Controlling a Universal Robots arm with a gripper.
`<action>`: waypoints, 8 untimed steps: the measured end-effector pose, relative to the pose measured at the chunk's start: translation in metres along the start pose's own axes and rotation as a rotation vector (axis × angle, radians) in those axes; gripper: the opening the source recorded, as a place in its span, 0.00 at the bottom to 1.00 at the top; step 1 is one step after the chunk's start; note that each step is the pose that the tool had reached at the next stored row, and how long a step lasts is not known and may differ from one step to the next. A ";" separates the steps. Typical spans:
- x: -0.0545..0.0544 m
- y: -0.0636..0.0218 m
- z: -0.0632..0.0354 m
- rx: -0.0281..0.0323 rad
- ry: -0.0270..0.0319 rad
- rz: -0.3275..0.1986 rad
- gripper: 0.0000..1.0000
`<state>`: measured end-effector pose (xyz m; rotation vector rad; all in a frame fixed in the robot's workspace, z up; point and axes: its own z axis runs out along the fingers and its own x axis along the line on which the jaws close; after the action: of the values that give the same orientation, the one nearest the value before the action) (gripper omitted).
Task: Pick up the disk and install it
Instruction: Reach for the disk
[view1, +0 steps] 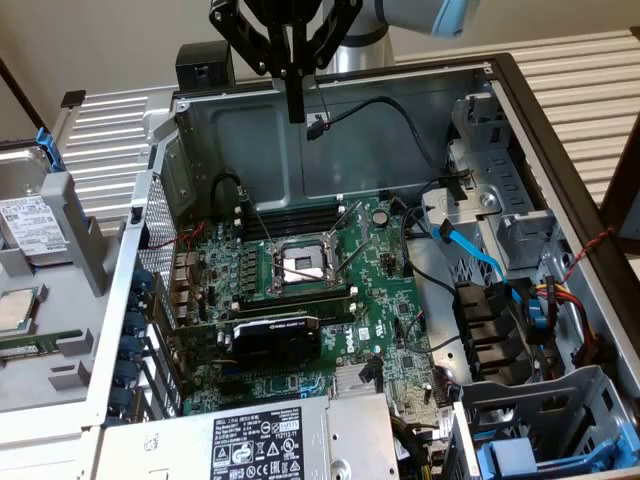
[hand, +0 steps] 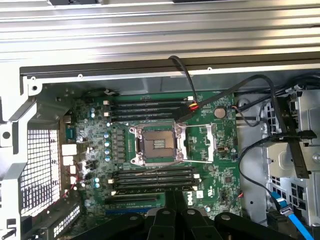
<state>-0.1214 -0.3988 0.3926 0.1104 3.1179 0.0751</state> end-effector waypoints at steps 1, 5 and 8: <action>0.001 0.0000 -0.0001 0.0001 0.0000 0.000 0.11; 0.008 -0.0006 -0.0003 0.0001 -0.0007 0.000 0.11; 0.021 -0.0015 -0.0005 -0.0001 -0.0015 0.000 0.11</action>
<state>-0.1424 -0.3988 0.3926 0.1102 3.1165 0.0751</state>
